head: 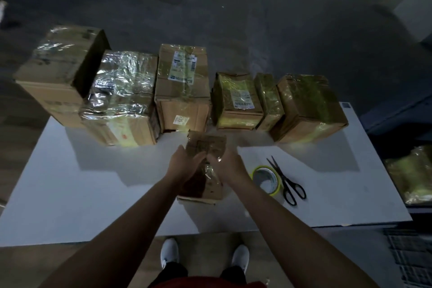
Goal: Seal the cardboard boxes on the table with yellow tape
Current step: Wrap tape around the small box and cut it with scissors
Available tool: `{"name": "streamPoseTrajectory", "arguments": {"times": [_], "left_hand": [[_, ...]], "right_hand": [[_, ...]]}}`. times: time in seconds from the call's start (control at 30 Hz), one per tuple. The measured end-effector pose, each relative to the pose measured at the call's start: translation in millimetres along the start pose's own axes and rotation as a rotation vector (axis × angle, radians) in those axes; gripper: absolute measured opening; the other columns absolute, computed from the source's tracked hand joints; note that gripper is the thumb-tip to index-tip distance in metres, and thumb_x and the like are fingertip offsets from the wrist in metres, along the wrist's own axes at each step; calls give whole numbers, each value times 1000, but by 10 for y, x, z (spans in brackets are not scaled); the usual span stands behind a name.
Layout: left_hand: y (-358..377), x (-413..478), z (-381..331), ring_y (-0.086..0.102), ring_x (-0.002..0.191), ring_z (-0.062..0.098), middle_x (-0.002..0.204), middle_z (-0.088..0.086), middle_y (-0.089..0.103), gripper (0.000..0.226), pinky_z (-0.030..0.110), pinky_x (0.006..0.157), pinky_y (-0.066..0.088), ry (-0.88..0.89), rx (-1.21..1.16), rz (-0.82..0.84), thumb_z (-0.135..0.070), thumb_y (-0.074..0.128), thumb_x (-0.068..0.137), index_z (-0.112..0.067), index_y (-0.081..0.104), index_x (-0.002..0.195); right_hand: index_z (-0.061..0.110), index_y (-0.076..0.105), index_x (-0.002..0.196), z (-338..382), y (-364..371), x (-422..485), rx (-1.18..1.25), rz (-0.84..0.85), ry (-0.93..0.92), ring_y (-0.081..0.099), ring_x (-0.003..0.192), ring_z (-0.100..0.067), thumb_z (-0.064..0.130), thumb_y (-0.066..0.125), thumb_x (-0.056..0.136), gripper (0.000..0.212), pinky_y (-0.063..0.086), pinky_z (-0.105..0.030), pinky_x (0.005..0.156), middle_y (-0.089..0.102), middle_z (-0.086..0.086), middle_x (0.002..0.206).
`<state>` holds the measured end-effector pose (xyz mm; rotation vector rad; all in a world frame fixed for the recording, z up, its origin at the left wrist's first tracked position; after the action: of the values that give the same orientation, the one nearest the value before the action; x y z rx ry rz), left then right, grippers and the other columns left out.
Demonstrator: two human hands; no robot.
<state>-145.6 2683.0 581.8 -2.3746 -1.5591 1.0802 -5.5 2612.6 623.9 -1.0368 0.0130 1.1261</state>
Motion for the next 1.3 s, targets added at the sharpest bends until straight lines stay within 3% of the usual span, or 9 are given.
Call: {"name": "streamPoseTrajectory", "arguments": {"times": [0.1, 0.23, 0.3, 0.37, 0.53, 0.77, 1.0, 1.17, 1.3], "left_hand": [[-28, -63, 154, 58, 89, 21, 101, 6, 61, 52, 30, 68, 45, -119, -85, -57, -44, 70, 84, -2, 54, 110], [117, -120, 261, 61, 73, 19, 82, 9, 65, 43, 27, 60, 47, -207, -213, 113, -48, 64, 87, -6, 62, 80], [136, -137, 306, 61, 74, 18, 84, 8, 65, 42, 25, 59, 44, -210, -248, 163, -50, 60, 89, -10, 61, 79], [203, -94, 307, 65, 81, 21, 91, 10, 69, 49, 27, 65, 47, -210, -227, 269, -57, 58, 87, -9, 65, 87], [218, -79, 344, 64, 99, 28, 103, 12, 69, 68, 41, 94, 48, -196, -142, 373, -71, 56, 79, -8, 65, 104], [216, -112, 260, 58, 79, 21, 84, 8, 62, 41, 27, 66, 41, -215, -262, 160, -42, 66, 88, -2, 61, 87], [272, -192, -17, 58, 62, 24, 65, 10, 59, 48, 27, 55, 42, -141, -266, 15, -45, 73, 80, -2, 58, 64], [417, -325, -340, 62, 63, 25, 68, 9, 64, 51, 29, 57, 48, -94, -226, 9, -53, 70, 79, -5, 62, 69], [639, -413, -549, 59, 70, 22, 78, 10, 62, 47, 29, 58, 45, -125, -278, 30, -51, 59, 89, -5, 59, 78]], "right_hand": [[2, 41, 131, -113, 185, -60, 168, 19, 100, 57, 110, -26, 38, 61, 92, 57, 35, -23, 67, 59, -10, 121], [9, 57, 92, -208, 235, -20, 332, 22, 160, 56, 63, -12, 31, 62, 92, 22, 40, -12, 44, 59, -1, 80], [14, 62, 93, -250, 330, -39, 471, 84, 193, 62, 67, -12, 34, 66, 89, 20, 52, -14, 55, 66, -1, 84], [17, 69, 102, -330, 449, -26, 564, 146, 240, 70, 85, -21, 46, 69, 83, 35, 58, -36, 82, 73, -4, 96], [11, 62, 123, -348, 423, -32, 440, 151, 204, 61, 106, -19, 56, 61, 86, 58, 48, -24, 83, 65, -3, 118], [2, 55, 127, -348, 143, -22, 292, 14, 248, 58, 113, -27, 43, 66, 87, 58, 44, -28, 84, 60, -11, 125], [-4, 53, 128, -361, -338, -10, 141, -68, 201, 57, 114, -32, 53, 65, 84, 73, 40, -26, 78, 60, -18, 127], [4, 63, 93, -334, -677, -37, 116, -71, 84, 62, 91, -25, 51, 58, 89, 47, 49, -35, 83, 67, -14, 101], [15, 59, 77, -381, -923, 60, 57, -75, 7, 63, 81, -23, 58, 62, 83, 43, 42, -28, 58, 61, -2, 76]]}}
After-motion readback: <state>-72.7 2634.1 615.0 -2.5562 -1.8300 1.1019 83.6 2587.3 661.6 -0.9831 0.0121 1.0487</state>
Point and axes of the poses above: each hand's wrist, its own x-axis towards the middle knuckle, its own y-axis out of the palm, z = x × y, the point moved 10 cm from there along x, towards the middle knuckle
